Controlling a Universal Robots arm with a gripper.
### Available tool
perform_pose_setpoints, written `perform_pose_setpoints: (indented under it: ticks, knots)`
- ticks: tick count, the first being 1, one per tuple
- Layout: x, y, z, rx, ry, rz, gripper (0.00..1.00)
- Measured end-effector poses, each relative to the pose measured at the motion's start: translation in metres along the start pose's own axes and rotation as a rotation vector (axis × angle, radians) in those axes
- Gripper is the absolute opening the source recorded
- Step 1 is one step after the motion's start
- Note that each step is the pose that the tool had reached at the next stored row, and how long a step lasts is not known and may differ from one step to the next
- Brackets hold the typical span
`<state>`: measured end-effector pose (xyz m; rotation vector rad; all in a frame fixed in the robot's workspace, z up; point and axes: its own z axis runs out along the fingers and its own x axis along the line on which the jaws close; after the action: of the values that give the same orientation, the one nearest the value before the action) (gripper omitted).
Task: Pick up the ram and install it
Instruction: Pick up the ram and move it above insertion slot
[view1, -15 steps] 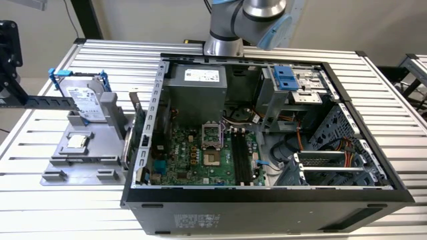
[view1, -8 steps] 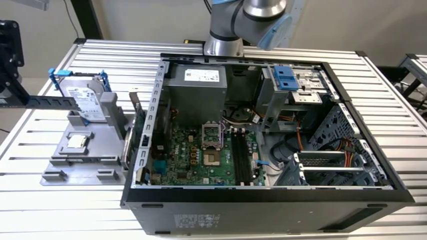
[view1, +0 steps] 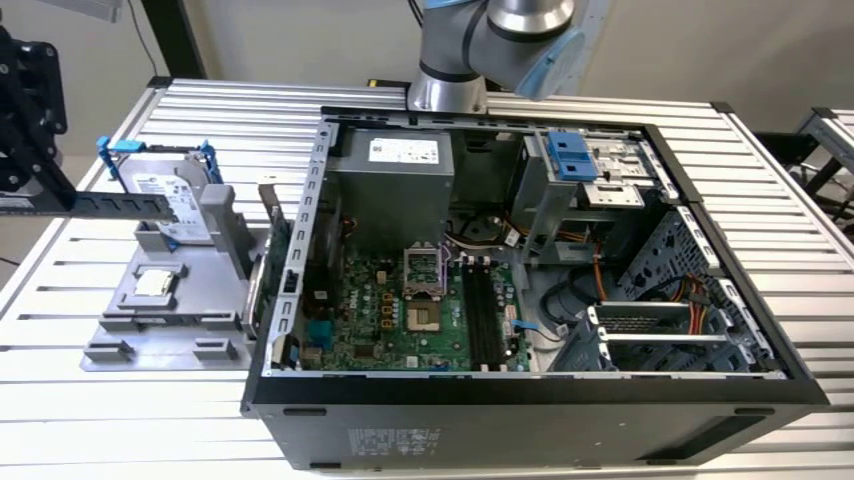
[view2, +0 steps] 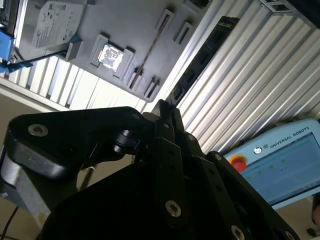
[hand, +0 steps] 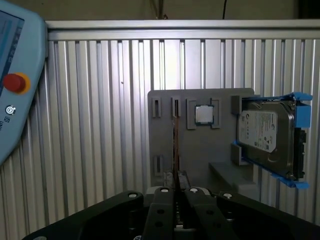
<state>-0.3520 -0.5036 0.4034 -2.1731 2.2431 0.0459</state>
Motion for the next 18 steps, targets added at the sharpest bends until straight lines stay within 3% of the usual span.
perform_pose_setpoints:
  ticks: [18]
  knots:
    - [-0.0015,-0.0342,-0.0002,-0.0026,0.0005,-0.01,0.0]
